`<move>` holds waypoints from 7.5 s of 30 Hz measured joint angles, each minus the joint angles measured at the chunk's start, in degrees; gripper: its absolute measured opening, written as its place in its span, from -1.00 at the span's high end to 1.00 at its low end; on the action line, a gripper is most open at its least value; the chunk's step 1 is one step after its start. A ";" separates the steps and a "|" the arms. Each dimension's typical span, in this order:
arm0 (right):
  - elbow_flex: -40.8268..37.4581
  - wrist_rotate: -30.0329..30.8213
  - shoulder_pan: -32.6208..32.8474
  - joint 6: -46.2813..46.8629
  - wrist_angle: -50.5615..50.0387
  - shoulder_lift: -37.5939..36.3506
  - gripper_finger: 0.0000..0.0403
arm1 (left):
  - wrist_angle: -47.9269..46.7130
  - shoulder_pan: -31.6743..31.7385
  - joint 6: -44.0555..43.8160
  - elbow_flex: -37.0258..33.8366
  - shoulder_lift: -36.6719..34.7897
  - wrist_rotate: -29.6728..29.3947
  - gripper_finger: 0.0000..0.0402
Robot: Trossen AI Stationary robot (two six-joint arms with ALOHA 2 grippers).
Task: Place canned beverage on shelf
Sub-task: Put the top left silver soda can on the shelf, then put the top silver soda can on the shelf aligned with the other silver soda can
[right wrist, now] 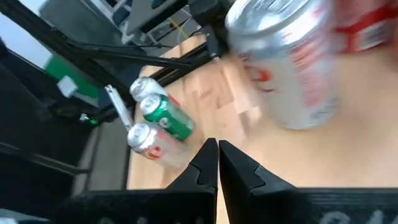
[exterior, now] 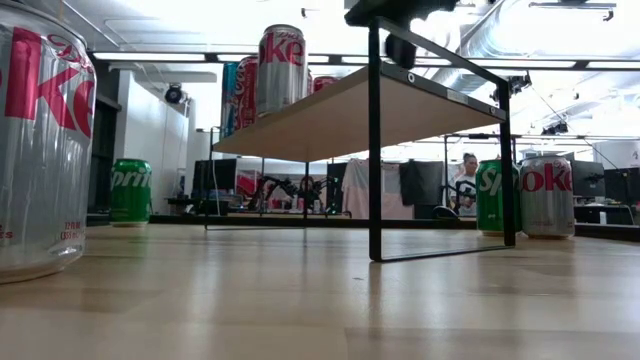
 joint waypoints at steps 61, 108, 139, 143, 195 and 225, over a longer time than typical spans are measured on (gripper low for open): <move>0.90 14.25 -1.81 -13.17 -11.85 -6.16 1.00 | 7.82 0.40 7.37 -0.01 -4.91 8.27 1.00; 0.37 32.05 -22.56 -1.08 -69.93 -9.65 -0.72 | 43.34 29.51 5.93 -22.26 -5.71 64.19 1.00; -16.73 21.22 -36.79 -11.65 -57.36 -9.69 -0.54 | 40.46 29.51 5.84 -22.24 -5.69 63.94 1.00; -12.21 21.25 -34.11 -11.84 -62.77 -10.67 -0.42 | 41.18 29.53 5.86 -22.24 -5.69 62.88 1.00; 57.79 17.14 4.64 -13.23 -79.02 29.76 -0.78 | 41.28 29.55 5.78 -22.22 -5.67 61.07 1.00; 40.38 17.39 6.59 -10.27 -78.34 13.12 -0.85 | 41.24 29.54 4.38 -22.22 -5.67 61.11 1.00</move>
